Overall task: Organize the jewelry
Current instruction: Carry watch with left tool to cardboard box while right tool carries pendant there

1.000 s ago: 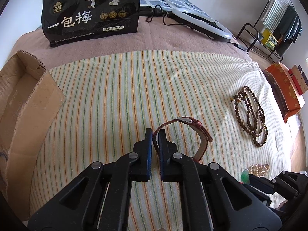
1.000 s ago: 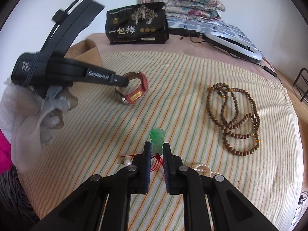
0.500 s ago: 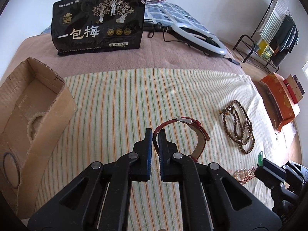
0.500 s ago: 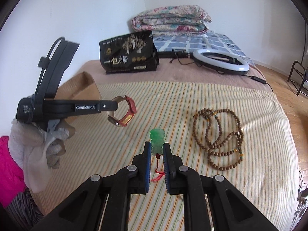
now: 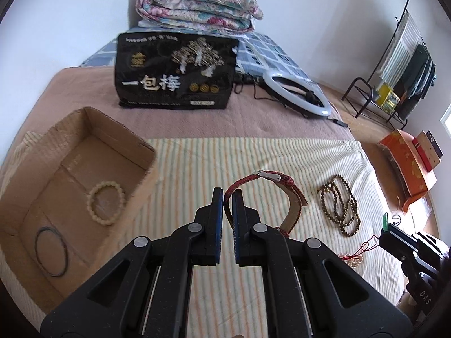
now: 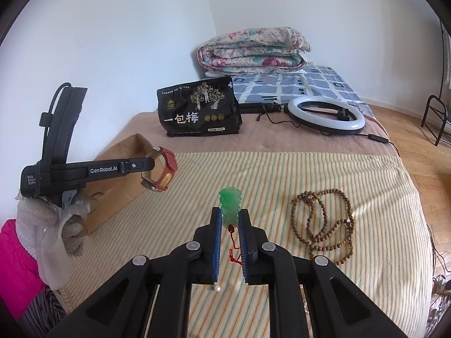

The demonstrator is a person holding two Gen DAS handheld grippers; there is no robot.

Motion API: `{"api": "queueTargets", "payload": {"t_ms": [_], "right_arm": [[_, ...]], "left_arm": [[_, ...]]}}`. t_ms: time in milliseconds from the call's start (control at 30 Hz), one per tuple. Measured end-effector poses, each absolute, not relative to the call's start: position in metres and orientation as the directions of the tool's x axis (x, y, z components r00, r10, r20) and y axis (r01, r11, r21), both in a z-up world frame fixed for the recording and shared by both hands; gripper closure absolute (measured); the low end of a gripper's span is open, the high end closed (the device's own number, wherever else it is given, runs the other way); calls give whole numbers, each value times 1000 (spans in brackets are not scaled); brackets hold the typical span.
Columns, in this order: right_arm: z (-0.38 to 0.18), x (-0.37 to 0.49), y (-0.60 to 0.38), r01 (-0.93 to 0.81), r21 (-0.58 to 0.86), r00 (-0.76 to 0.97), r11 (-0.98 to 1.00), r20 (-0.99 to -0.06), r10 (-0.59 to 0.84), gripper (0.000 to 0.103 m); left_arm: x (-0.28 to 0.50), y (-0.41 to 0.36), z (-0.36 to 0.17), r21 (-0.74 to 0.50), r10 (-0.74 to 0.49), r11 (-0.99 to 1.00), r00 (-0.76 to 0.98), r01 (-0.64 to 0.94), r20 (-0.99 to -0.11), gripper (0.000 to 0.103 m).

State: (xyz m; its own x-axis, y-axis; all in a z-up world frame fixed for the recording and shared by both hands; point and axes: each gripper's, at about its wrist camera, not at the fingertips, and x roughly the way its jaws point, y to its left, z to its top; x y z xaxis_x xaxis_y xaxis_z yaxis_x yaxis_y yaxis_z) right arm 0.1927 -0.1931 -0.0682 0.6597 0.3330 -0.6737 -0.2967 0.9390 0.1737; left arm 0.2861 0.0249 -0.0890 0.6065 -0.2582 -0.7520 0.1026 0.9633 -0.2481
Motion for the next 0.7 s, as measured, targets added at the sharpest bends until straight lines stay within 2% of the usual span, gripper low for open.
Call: {"api": "queueTargets", "payload": {"t_ms": [333, 700], "right_arm": [[-54, 192, -150, -362, 167, 651, 917, -659, 377, 93], [-39, 201, -96, -438, 180, 630, 881, -638, 444, 93]], "left_arm": [[275, 96, -71, -273, -207, 962, 657, 1, -725, 99], [261, 173, -73, -247, -100, 961, 681, -122, -725, 99]]}}
